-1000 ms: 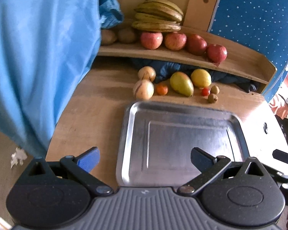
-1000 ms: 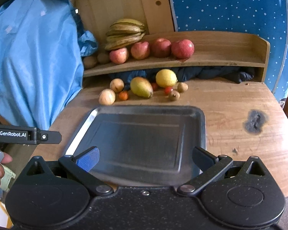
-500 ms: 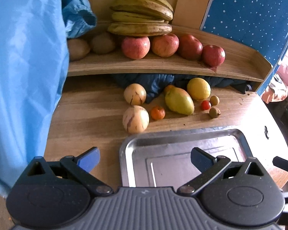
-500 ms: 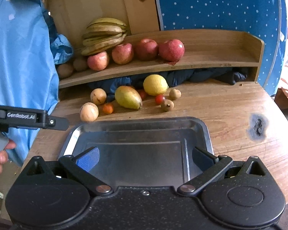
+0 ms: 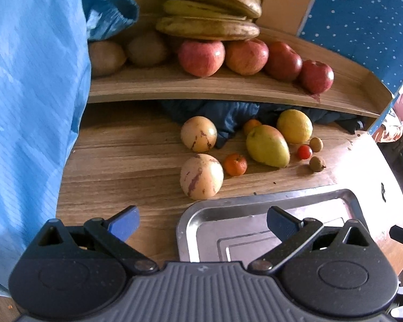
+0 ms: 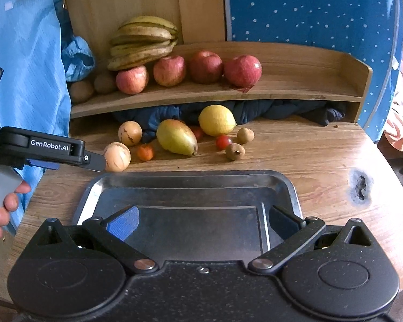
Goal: Organize fruits
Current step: 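Reach the left tool to the pale spotted fruit while the right tool reaches the mango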
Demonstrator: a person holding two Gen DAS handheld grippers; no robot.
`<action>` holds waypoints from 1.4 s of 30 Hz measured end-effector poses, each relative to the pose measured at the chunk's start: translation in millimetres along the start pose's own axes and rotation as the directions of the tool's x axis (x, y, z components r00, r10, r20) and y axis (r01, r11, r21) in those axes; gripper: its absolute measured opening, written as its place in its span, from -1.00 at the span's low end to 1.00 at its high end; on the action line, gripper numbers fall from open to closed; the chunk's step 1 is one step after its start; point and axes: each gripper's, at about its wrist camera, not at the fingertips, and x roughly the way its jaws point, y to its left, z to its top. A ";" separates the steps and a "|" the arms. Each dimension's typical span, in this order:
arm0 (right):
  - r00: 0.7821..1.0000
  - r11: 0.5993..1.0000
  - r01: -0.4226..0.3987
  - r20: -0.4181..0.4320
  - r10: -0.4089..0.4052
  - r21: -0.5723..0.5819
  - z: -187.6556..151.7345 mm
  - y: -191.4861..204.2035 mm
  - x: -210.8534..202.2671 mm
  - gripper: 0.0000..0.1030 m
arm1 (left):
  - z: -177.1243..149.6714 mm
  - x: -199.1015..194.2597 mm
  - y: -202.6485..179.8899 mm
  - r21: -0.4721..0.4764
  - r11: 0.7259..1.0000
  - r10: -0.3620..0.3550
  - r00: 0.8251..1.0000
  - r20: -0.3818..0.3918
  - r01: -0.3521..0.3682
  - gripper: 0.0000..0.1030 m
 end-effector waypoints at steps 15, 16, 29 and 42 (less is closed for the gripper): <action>0.996 0.975 -0.084 -0.042 0.077 -0.208 49.9 -2.7 63.1 0.99 | 25.4 33.1 14.1 -0.058 0.998 0.011 1.000 -0.015 -0.012 0.99; 0.997 0.972 -0.078 -0.040 0.071 -0.222 54.4 -2.4 67.8 0.99 | 26.8 35.5 13.8 -0.060 0.998 0.010 1.000 -0.019 -0.011 0.99; 0.995 0.914 -0.096 -0.056 0.080 -0.394 85.4 9.1 116.7 0.96 | 35.1 61.7 15.4 -0.105 0.994 0.036 0.998 -0.057 -0.041 0.99; 0.993 0.865 -0.115 -0.077 0.088 -0.488 89.8 26.1 146.3 0.70 | 38.2 76.7 12.4 -0.135 0.991 0.013 0.997 -0.072 -0.023 0.92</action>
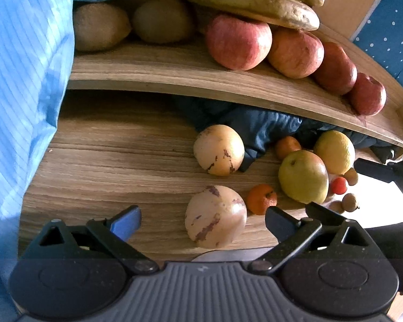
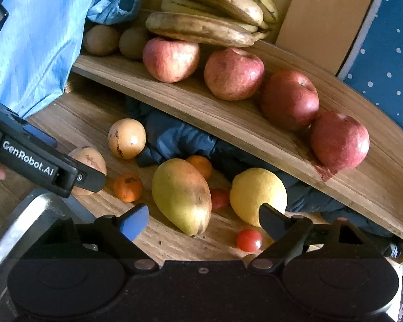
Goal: Organize fruits
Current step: 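Reach the left tool to the pale spotted fruit while the right tool reaches the mango, then close the left tool on the pale fruit while the right tool grips the mango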
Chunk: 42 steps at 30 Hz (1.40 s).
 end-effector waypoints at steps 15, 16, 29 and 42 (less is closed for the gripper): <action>0.999 0.997 -0.035 -0.013 0.034 -0.068 7.3 7.4 15.4 0.33 | 1.7 7.8 -3.3 -0.013 1.000 -0.017 1.000 -0.005 0.017 0.62; 0.999 0.997 -0.040 -0.012 0.039 -0.072 7.6 8.1 16.0 0.31 | 1.8 7.0 -2.4 -0.013 1.000 -0.018 1.000 -0.005 0.018 0.58; 0.998 0.990 -0.066 0.003 0.067 -0.122 8.2 14.5 25.3 0.08 | 5.0 6.1 -5.0 -0.020 1.000 -0.005 1.000 -0.002 0.005 0.24; 0.998 0.989 -0.063 0.020 0.066 -0.132 7.0 17.4 19.2 0.03 | 3.8 5.1 -5.2 -0.031 0.999 -0.023 1.000 0.003 0.023 0.04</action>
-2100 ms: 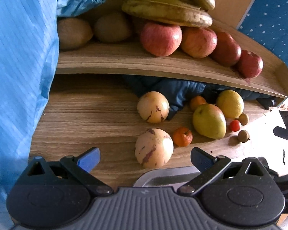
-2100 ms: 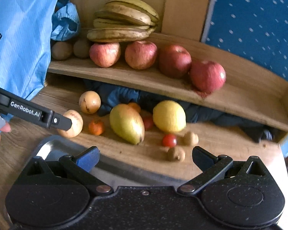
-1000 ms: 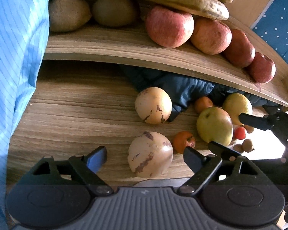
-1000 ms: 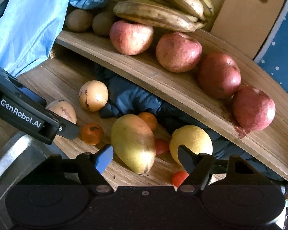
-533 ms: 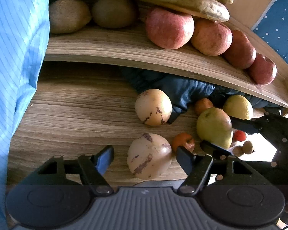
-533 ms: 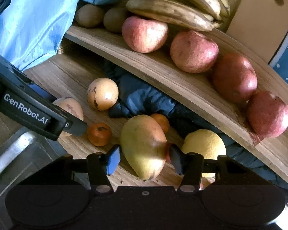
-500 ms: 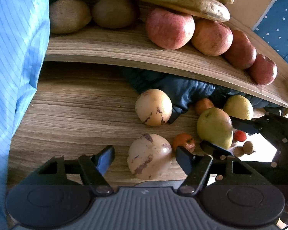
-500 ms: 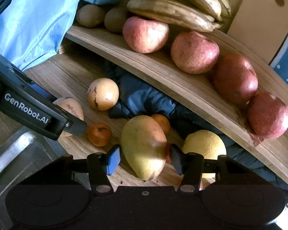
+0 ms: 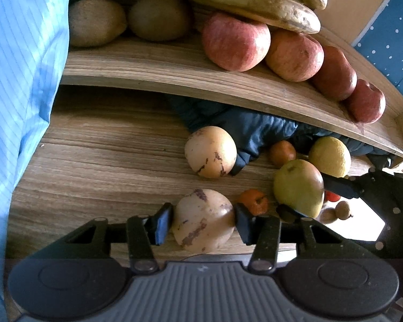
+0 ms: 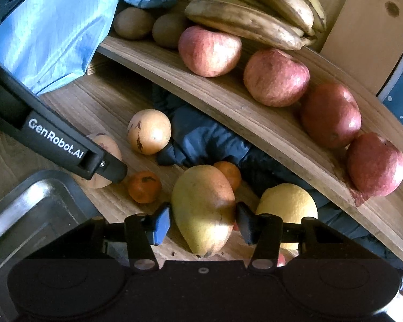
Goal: Organize fruits
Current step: 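Close the left tool on the pale fruit while the right tool grips the mango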
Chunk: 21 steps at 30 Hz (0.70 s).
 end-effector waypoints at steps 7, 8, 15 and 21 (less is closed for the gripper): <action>1.000 0.999 0.007 0.025 -0.008 0.041 -5.6 0.9 -9.8 0.03 | -1.1 -6.2 -2.2 0.011 1.000 -0.015 1.000 0.016 0.015 0.04; 1.000 0.999 0.009 0.028 -0.010 0.044 -6.4 1.0 -11.9 0.03 | -1.5 -7.7 -2.9 0.014 1.000 -0.019 1.000 0.018 0.019 0.04; 0.998 0.996 0.025 0.048 -0.029 0.082 -12.2 1.7 -30.0 0.03 | -4.1 -18.0 -7.5 0.038 0.999 -0.041 0.999 0.031 0.039 0.04; 0.998 0.992 0.038 0.045 -0.044 0.120 -18.7 3.5 -43.7 0.03 | -9.6 -27.4 -9.7 0.068 0.996 -0.063 0.997 0.038 0.060 0.04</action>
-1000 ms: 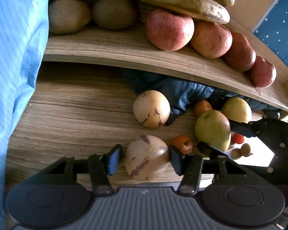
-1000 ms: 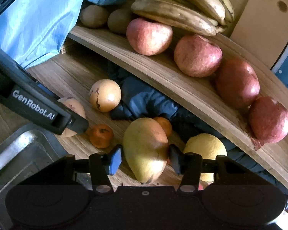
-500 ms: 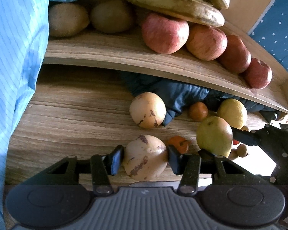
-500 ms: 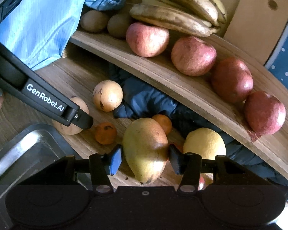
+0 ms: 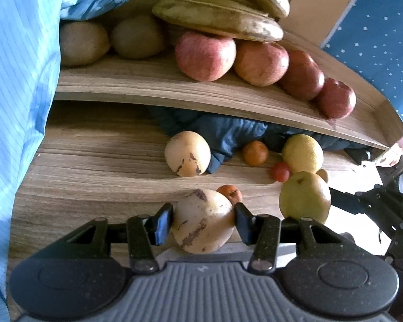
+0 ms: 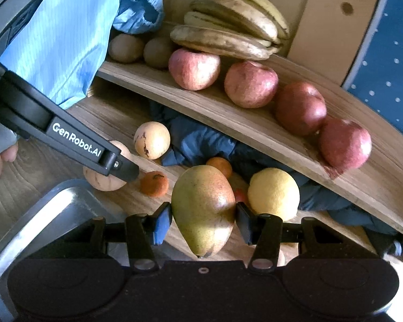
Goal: Organize fruits
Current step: 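Close the left tool on the pale fruit while the right tool grips the mango, then carry the pale fruit and mango with both tools over the steel tray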
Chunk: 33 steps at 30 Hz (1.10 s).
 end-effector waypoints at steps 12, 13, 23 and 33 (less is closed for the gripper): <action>0.999 0.997 0.039 0.003 -0.039 0.070 -14.2 15.4 -36.7 0.03 | -21.0 -16.5 -3.7 0.074 0.996 -0.041 0.999 -0.020 0.043 0.04; 0.999 0.996 0.040 0.003 -0.040 0.075 -16.1 17.9 -39.3 0.03 | -23.3 -18.0 -3.6 0.081 0.996 -0.044 0.999 -0.025 0.046 0.04; 1.000 0.992 0.013 -0.029 -0.009 0.129 -41.0 41.1 -61.5 0.03 | -50.7 -26.3 -5.0 0.124 0.989 -0.075 0.995 -0.063 0.083 0.04; 0.997 0.986 -0.018 -0.072 0.030 0.164 -59.8 63.0 -78.6 0.04 | -66.4 -31.3 -1.8 0.171 0.979 -0.094 0.991 -0.095 0.109 0.04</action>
